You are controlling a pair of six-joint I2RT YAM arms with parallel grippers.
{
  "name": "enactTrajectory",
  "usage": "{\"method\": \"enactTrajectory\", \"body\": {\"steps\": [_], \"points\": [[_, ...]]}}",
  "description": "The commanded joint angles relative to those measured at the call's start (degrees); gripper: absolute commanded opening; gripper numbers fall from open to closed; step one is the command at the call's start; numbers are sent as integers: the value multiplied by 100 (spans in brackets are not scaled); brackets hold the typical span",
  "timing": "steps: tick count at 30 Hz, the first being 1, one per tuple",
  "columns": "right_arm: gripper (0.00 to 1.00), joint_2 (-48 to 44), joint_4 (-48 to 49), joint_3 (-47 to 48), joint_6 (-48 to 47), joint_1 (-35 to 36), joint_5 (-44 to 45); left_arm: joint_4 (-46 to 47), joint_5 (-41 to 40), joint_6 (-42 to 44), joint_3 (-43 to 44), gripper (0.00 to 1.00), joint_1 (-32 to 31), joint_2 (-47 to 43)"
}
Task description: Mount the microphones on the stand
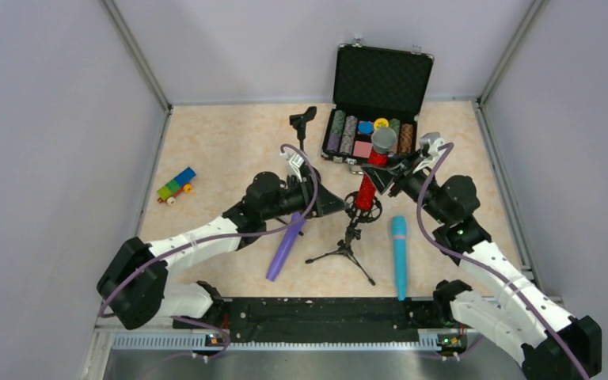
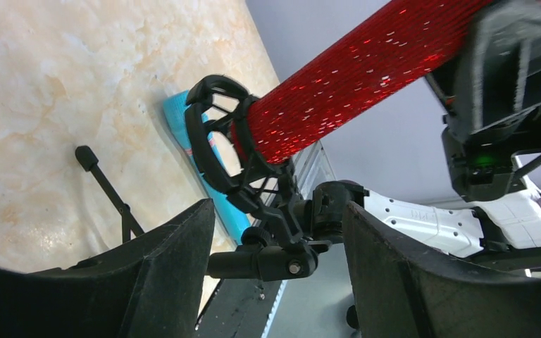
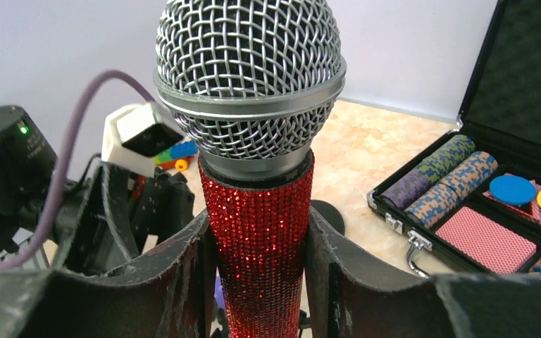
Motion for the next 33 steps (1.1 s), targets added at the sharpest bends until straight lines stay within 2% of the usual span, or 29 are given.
{"method": "enactTrajectory", "body": {"steps": [1, 6, 28, 33], "points": [[0, -27, 119, -248, -220, 234, -296, 175, -205, 281, 53, 72, 15, -438], [0, 19, 430, -427, -358, 395, -305, 159, -379, 393, -37, 76, 16, -661], [0, 574, 1695, -866, -522, 913, -267, -84, -595, 562, -139, 76, 16, -964], [0, 749, 1407, -705, -114, 923, 130, -283, -833, 610, -222, 75, 16, -1121]]}}
